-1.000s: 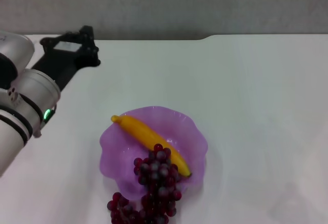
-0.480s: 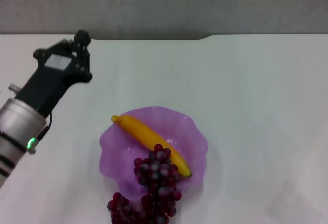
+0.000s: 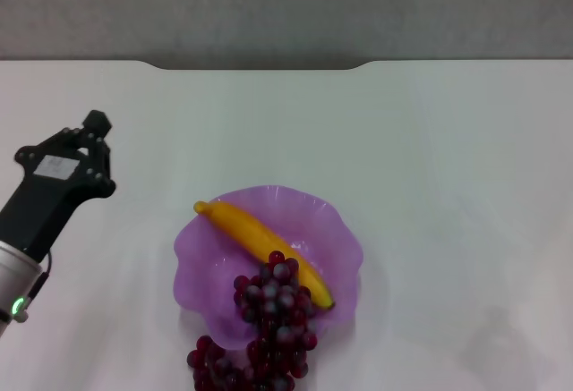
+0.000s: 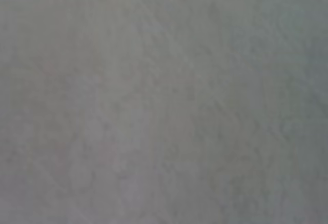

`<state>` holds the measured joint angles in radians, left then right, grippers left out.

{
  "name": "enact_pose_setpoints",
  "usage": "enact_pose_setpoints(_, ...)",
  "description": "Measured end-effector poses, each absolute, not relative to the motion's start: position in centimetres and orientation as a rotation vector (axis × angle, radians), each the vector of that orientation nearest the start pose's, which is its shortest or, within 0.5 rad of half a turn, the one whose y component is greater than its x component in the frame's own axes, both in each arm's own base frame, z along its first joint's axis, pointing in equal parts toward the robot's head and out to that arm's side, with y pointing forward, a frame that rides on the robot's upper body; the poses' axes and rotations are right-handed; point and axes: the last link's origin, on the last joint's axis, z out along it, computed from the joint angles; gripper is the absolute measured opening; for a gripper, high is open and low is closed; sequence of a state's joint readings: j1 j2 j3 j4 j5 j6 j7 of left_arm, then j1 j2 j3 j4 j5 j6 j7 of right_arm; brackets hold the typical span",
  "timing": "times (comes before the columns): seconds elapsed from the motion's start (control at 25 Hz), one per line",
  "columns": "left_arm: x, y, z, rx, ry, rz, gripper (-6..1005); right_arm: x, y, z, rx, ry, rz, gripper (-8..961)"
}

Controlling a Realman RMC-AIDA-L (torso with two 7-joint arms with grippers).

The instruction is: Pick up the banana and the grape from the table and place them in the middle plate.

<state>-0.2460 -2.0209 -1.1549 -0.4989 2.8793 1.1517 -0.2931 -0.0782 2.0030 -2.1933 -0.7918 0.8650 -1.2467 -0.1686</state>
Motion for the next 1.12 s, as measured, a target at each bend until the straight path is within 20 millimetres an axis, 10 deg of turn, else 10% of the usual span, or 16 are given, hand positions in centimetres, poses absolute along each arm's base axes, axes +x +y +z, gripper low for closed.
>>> enact_pose_setpoints(1.12, -30.4, 30.4, 0.0, -1.684, -0.435, -0.933, 15, 33.8, 24.0, 2.7, -1.266, 0.485, 0.695, 5)
